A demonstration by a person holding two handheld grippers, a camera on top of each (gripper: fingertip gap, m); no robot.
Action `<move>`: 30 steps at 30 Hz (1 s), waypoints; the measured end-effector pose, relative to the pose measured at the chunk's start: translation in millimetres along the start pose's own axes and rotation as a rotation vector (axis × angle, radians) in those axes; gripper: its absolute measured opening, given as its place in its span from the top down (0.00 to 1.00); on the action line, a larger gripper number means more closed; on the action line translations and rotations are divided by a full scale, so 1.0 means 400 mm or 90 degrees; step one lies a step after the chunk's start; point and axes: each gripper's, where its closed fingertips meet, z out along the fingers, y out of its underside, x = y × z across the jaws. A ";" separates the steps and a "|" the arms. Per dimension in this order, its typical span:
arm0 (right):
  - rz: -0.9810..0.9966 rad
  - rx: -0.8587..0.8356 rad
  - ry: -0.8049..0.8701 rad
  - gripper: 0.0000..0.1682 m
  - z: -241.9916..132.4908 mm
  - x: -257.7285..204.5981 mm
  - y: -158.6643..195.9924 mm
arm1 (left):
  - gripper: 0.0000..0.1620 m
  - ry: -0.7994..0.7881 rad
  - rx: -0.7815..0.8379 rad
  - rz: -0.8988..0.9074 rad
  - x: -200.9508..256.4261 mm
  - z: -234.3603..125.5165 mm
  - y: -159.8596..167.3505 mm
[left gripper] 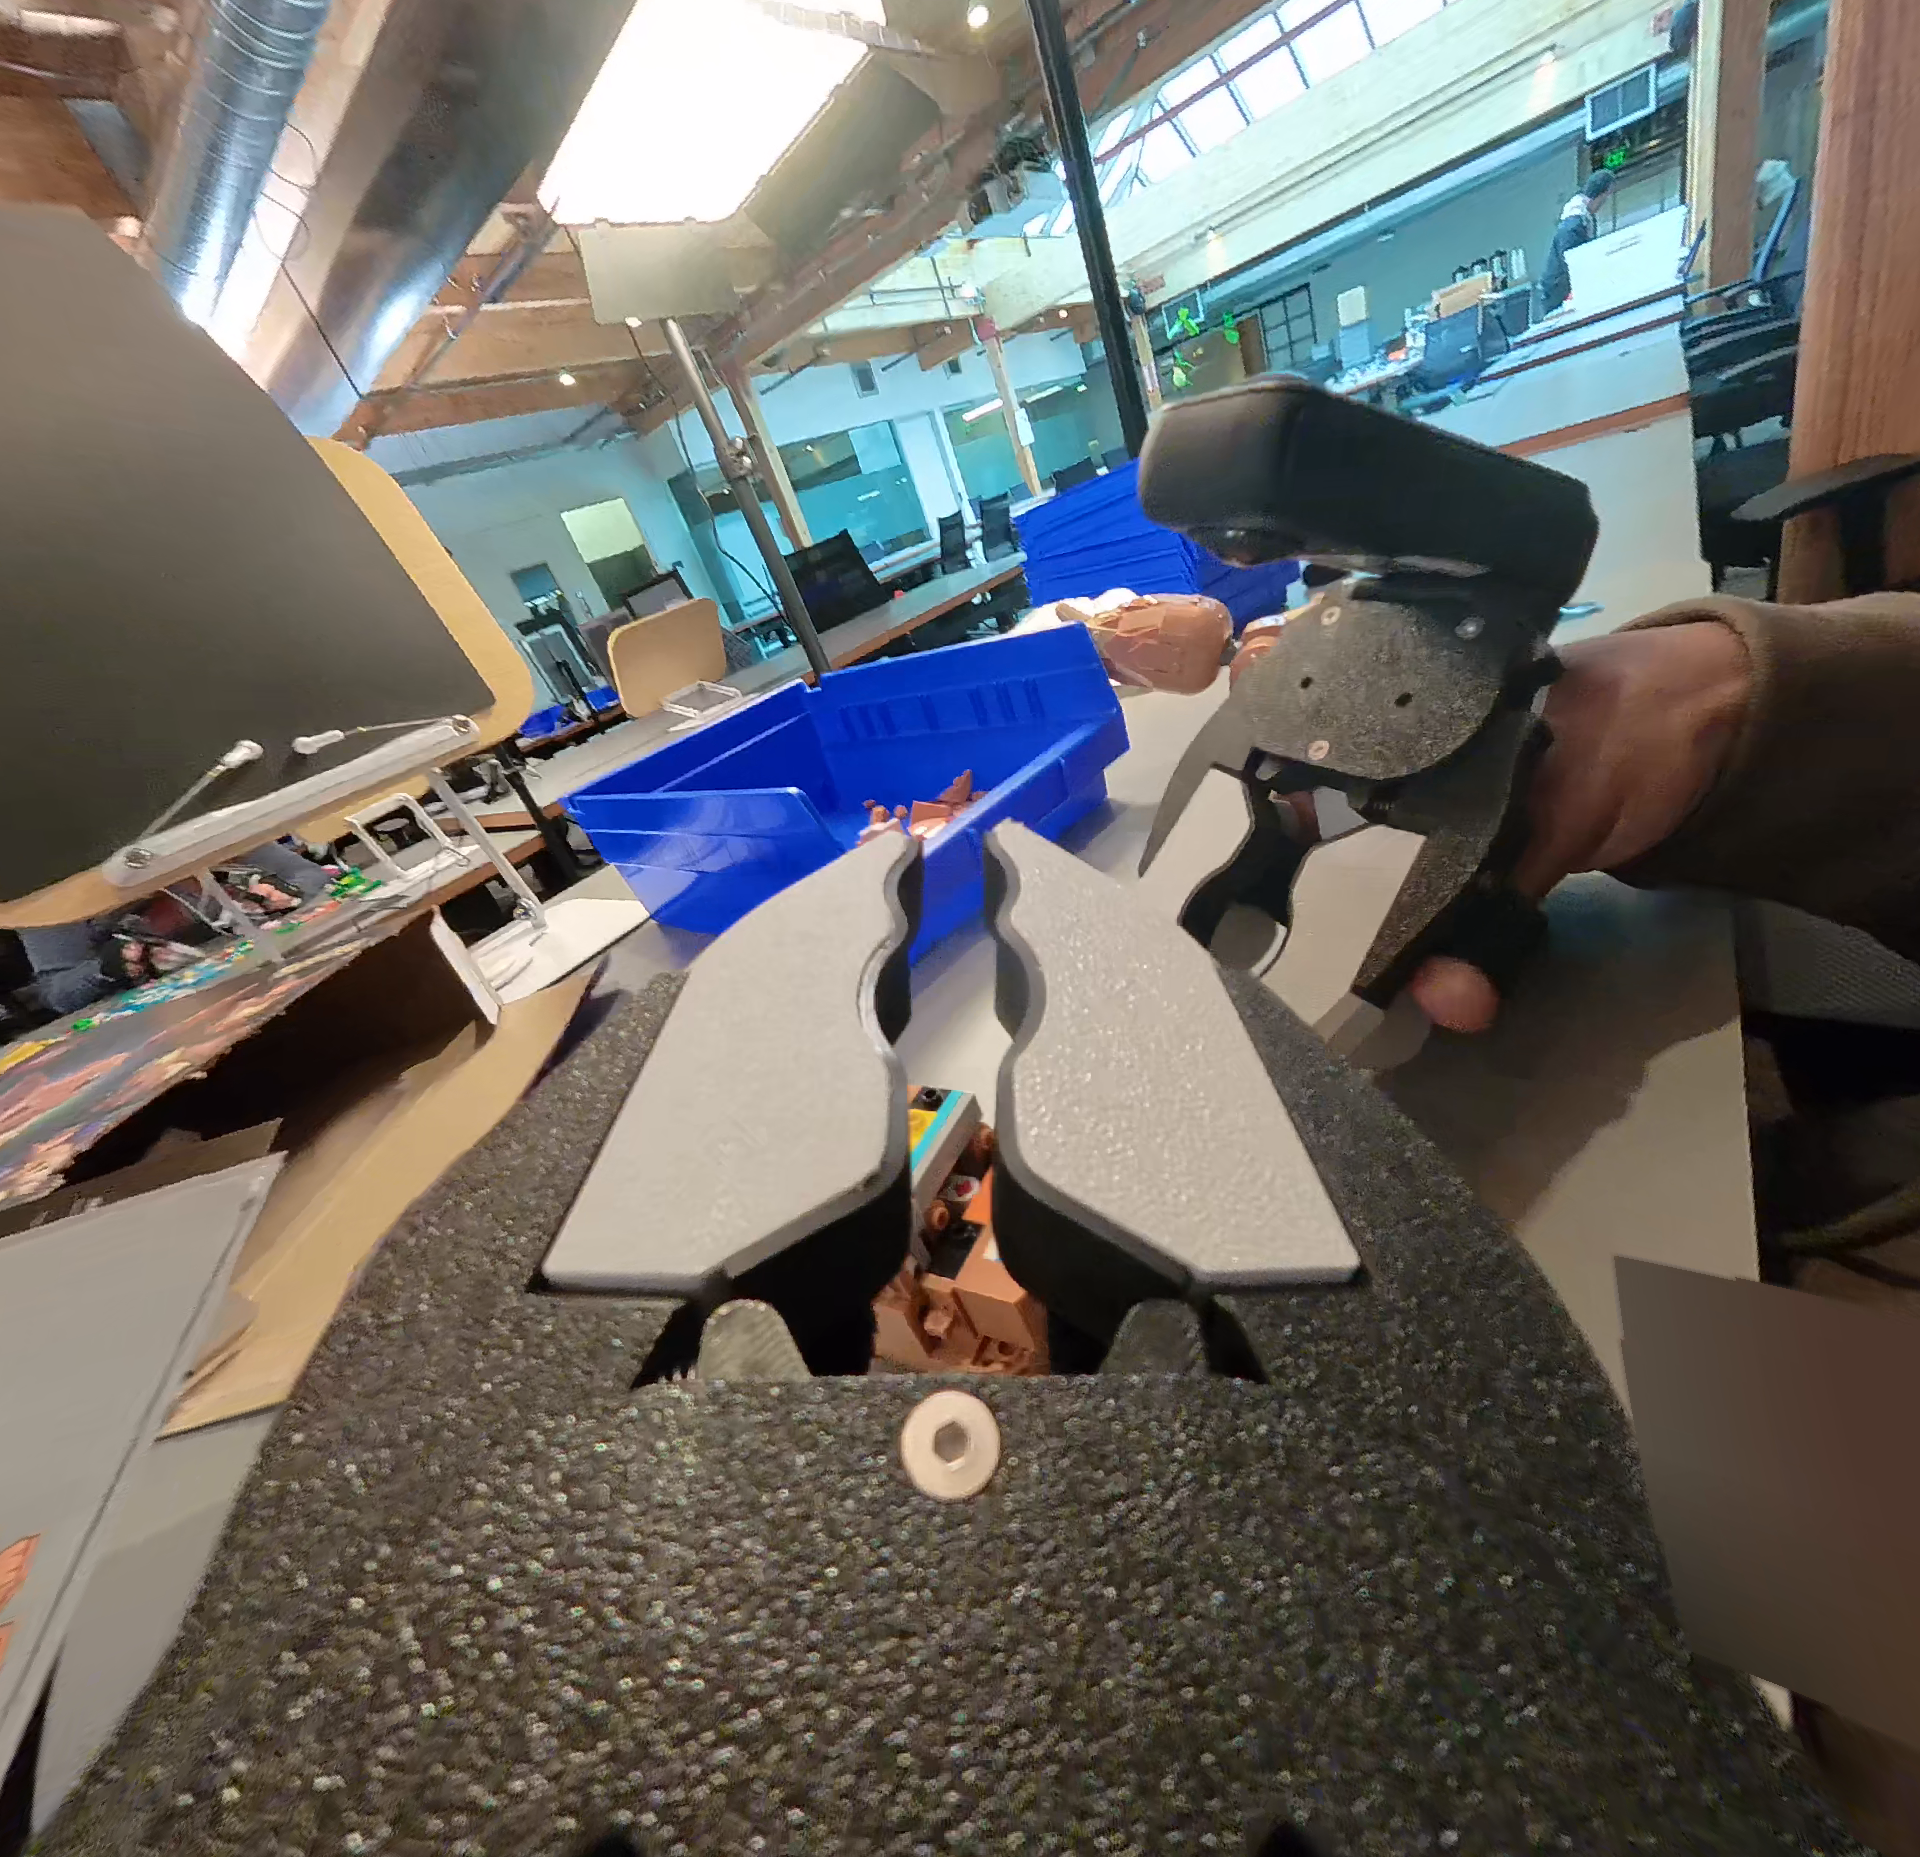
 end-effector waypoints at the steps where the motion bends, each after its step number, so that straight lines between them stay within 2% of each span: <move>1: -0.003 -0.008 0.001 0.79 0.003 -0.001 0.004 | 0.93 0.010 -0.008 -0.004 0.006 0.002 0.006; 6: 0.004 -0.018 0.007 0.81 0.007 0.003 0.007 | 0.93 0.041 -0.044 -0.006 0.028 0.011 0.029; 30: 0.018 0.004 0.089 0.81 -0.005 0.043 -0.003 | 0.93 0.071 -0.063 -0.008 0.038 0.017 0.040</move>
